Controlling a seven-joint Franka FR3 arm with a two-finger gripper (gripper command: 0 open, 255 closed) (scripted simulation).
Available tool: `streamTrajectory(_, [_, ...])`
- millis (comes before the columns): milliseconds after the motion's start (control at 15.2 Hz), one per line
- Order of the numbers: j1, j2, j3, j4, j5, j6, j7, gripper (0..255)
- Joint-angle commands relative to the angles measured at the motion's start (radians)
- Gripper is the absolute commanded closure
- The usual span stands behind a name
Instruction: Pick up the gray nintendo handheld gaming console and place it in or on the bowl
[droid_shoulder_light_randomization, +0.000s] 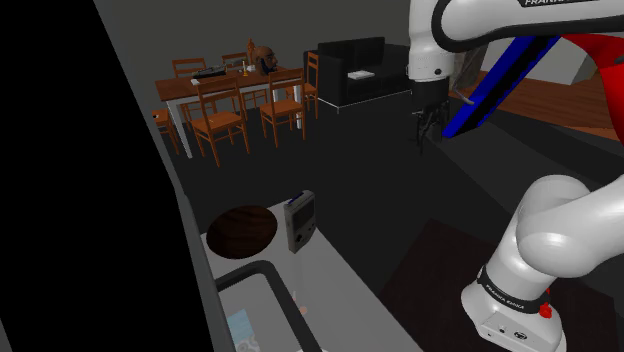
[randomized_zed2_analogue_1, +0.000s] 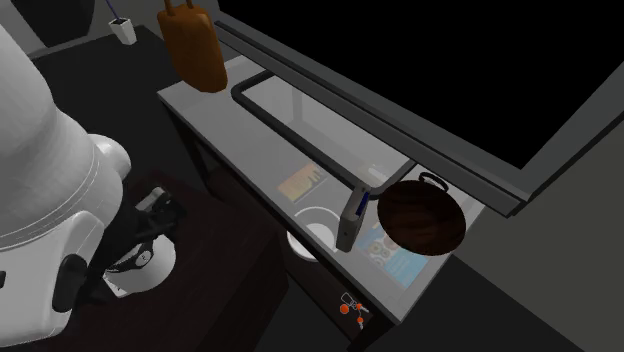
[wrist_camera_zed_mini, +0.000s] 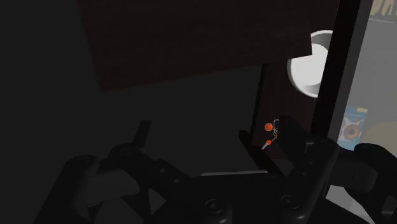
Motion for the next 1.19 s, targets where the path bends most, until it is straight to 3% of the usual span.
streamTrajectory(0, [0.0, 0.0, 0.0, 0.0, 0.0, 0.0, 0.0, 0])
streamTrajectory(660, [0.007, 0.042, 0.273, -0.049, 0.202, 0.18, 0.48, 0])
streamTrajectory(1122, [-0.023, 0.201, 0.468, 0.026, 0.264, 0.336, 0.811, 0])
